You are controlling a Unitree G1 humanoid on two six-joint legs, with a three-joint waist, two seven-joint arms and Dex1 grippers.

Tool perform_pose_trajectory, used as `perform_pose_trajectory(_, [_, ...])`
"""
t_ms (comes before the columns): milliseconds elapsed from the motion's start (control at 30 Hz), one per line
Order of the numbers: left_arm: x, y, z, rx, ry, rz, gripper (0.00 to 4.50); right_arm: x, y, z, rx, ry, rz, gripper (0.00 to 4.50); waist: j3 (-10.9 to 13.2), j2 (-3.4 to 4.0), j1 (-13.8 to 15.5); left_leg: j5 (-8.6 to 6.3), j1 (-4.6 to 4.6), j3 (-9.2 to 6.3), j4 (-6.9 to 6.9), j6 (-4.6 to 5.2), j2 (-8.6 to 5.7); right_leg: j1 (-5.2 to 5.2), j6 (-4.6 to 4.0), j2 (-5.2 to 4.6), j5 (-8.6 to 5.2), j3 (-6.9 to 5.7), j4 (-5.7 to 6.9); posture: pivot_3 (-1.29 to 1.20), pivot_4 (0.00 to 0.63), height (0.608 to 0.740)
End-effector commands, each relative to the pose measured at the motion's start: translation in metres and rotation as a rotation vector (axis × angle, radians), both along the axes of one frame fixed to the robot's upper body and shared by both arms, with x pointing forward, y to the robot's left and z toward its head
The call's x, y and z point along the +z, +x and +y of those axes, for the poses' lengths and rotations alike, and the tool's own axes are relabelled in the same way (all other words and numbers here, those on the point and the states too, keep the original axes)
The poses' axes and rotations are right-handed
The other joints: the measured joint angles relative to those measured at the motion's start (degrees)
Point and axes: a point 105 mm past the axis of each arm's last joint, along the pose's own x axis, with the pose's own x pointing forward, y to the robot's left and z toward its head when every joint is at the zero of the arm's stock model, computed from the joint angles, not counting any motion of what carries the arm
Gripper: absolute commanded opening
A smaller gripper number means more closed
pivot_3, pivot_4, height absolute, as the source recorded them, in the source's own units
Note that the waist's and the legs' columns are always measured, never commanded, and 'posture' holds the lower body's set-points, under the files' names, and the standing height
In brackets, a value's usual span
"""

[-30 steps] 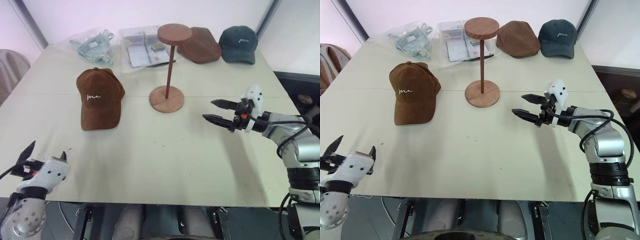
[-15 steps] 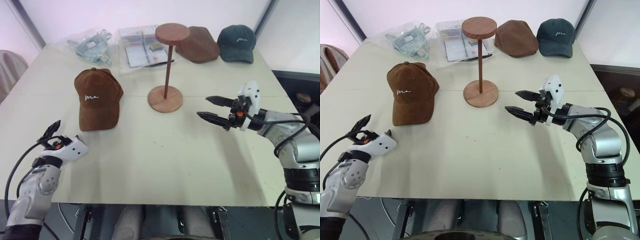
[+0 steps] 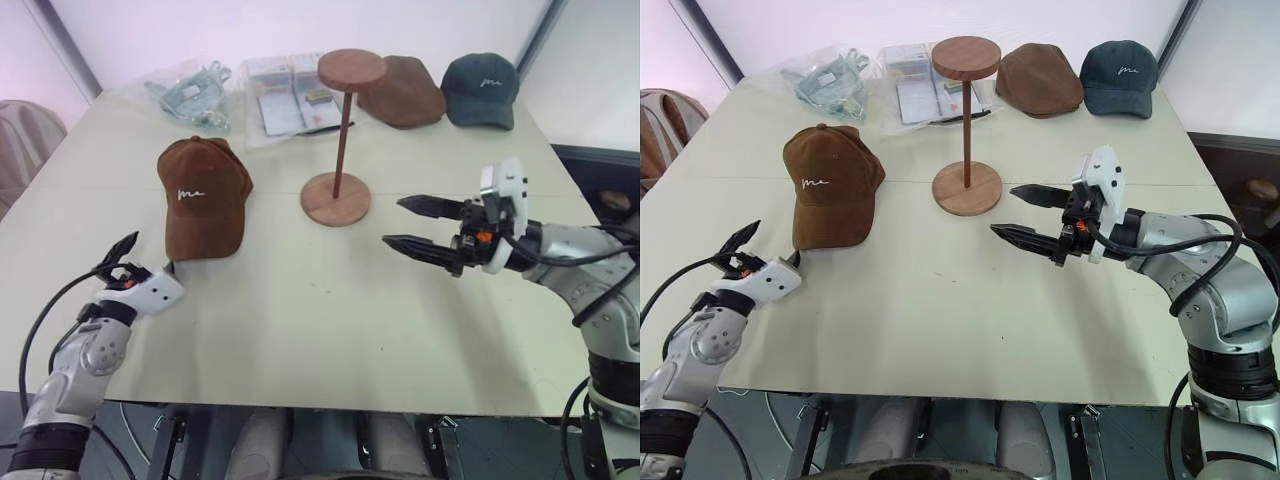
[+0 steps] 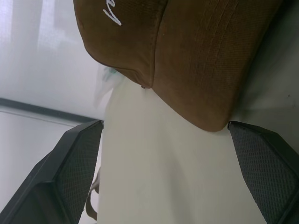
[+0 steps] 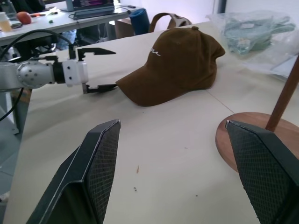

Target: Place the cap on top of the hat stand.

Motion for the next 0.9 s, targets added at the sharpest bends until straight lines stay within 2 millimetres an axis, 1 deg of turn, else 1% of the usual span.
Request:
perform_pose_trajectory(33, [-0.018, 0.001, -0.018, -0.056, -0.005, 0.047, 4.49, 0.008, -0.003, -0.002, -0.004, 0.000, -0.042, 3.66, 0.0, 0.04, 0.3, 0.00, 0.00, 0.00, 0.00, 0.00, 0.00, 0.00, 0.00, 0.00, 0.00, 0.00, 0.00, 0.00, 0.150, 0.740])
perform_pose_trajectory(200, [-0.028, 0.015, -0.021, -0.038, 0.003, 0.058, 4.49, 0.006, 0.000, -0.003, -0.011, 0.002, -0.044, 3.66, -0.4, 0.62, 1.3, 0.00, 0.13, 0.00, 0.04, 0.00, -0.01, 0.19, 0.03, 0.00, -0.01, -0.01, 0.00, 0.00, 0.150, 0.740])
perform_pose_trajectory(367, [-0.038, 0.031, -0.025, -0.027, 0.005, 0.078, 4.49, 0.006, 0.002, -0.004, -0.020, 0.007, -0.052, 3.66, -0.5, 0.87, 2.4, 0.00, 0.64, 0.01, -0.05, 0.01, -0.01, 0.58, 0.09, 0.01, -0.26, -0.01, 0.02, 0.00, 0.150, 0.740])
perform_pose_trajectory(500, [-0.041, 0.040, -0.029, -0.022, -0.013, 0.076, 4.49, 0.005, 0.003, -0.005, -0.037, 0.007, -0.062, 3.66, -0.7, 1.11, 2.4, 0.02, 0.70, 0.01, -0.04, 0.03, 0.00, 0.67, 0.10, 0.00, -0.25, -0.02, 0.02, 0.00, 0.150, 0.740])
perform_pose_trajectory(633, [-0.046, 0.044, -0.029, -0.003, -0.030, 0.085, 4.49, 0.005, 0.004, -0.008, -0.051, 0.005, -0.069, 3.66, -0.8, 1.28, 2.4, 0.02, 0.70, 0.01, -0.05, 0.03, -0.01, 0.67, 0.24, 0.00, -0.18, -0.02, 0.02, 0.00, 0.150, 0.740])
perform_pose_trajectory(700, [-0.048, 0.044, -0.028, 0.004, -0.053, 0.090, 3.94, 0.005, 0.005, -0.008, -0.055, 0.004, -0.072, 3.66, -0.8, 1.31, 2.3, 0.02, 0.71, 0.01, -0.06, 0.03, -0.01, 0.67, 0.24, 0.00, -0.18, -0.02, 0.04, 0.00, 0.150, 0.740])
perform_pose_trajectory(733, [-0.048, 0.044, -0.029, 0.009, -0.065, 0.088, 3.58, 0.005, 0.005, -0.008, -0.058, 0.003, -0.075, 3.66, -0.8, 1.29, 2.2, 0.02, 0.71, 0.02, -0.06, 0.03, -0.01, 0.67, 0.25, 0.00, -0.18, -0.02, 0.04, 0.00, 0.150, 0.740])
perform_pose_trajectory(800, [-0.047, 0.044, -0.029, 0.019, -0.087, 0.077, 2.53, 0.007, 0.006, -0.008, -0.062, 0.003, -0.081, 3.66, -0.8, 1.29, 2.2, 0.02, 0.71, 0.02, -0.06, 0.03, 0.00, 0.66, 0.25, 0.00, -0.18, -0.02, 0.04, 0.00, 0.150, 0.740])
perform_pose_trajectory(900, [-0.046, 0.041, -0.032, 0.014, -0.093, 0.068, 0.97, 0.009, 0.007, -0.006, -0.064, 0.003, -0.085, 3.66, -1.0, 1.53, 2.4, 0.02, 0.71, 0.03, -0.08, 0.03, -0.01, 0.66, 0.26, -0.01, -0.18, -0.01, 0.04, 0.00, 0.150, 0.740])
